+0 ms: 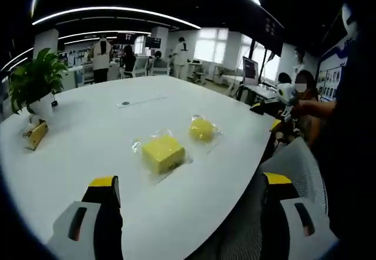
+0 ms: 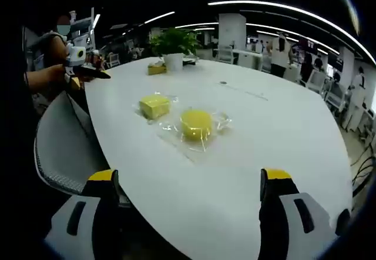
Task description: Compare the silicone blocks by pressing each to a similar depth, holding the contact briefly, and releasing to observe deformation and rebound differences across the visible hardness samples.
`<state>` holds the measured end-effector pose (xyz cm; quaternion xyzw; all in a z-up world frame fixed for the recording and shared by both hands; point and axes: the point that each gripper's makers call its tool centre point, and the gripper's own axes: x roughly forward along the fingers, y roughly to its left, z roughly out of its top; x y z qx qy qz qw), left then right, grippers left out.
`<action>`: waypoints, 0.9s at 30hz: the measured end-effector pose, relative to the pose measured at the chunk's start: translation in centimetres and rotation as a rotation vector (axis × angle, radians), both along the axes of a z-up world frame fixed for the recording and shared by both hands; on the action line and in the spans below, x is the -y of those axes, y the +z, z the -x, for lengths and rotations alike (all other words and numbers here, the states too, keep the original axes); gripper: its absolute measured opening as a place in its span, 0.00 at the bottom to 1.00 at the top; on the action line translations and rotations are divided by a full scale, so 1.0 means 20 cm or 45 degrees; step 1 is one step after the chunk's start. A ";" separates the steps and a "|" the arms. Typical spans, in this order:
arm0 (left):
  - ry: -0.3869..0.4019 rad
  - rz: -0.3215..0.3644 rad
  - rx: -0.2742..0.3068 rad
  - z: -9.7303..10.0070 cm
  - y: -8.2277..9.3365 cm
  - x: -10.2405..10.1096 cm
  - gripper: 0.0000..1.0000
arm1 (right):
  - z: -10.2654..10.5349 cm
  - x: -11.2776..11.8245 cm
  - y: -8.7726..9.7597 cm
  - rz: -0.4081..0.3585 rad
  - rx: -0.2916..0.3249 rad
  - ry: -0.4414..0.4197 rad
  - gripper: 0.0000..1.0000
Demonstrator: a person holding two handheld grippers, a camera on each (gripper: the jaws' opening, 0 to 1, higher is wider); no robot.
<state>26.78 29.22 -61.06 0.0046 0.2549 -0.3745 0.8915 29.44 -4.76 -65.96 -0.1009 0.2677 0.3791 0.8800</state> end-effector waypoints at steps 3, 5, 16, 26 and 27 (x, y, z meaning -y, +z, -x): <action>-0.021 -0.031 0.001 0.01 -0.01 0.01 0.99 | 0.00 0.00 0.00 0.004 -0.002 0.000 0.93; -0.018 -0.024 -0.005 0.02 -0.02 0.01 0.99 | 0.00 -0.01 -0.01 0.006 -0.001 0.000 0.93; 0.001 0.010 -0.009 0.00 -0.04 0.00 0.99 | -0.04 0.04 -0.01 -0.070 -0.019 -0.084 0.93; -0.001 0.075 -0.077 0.03 -0.06 0.02 0.99 | -0.03 0.05 -0.02 -0.046 -0.029 -0.074 0.91; -0.008 0.072 -0.089 0.04 -0.07 0.03 0.99 | -0.03 0.05 -0.02 -0.044 -0.033 -0.074 0.90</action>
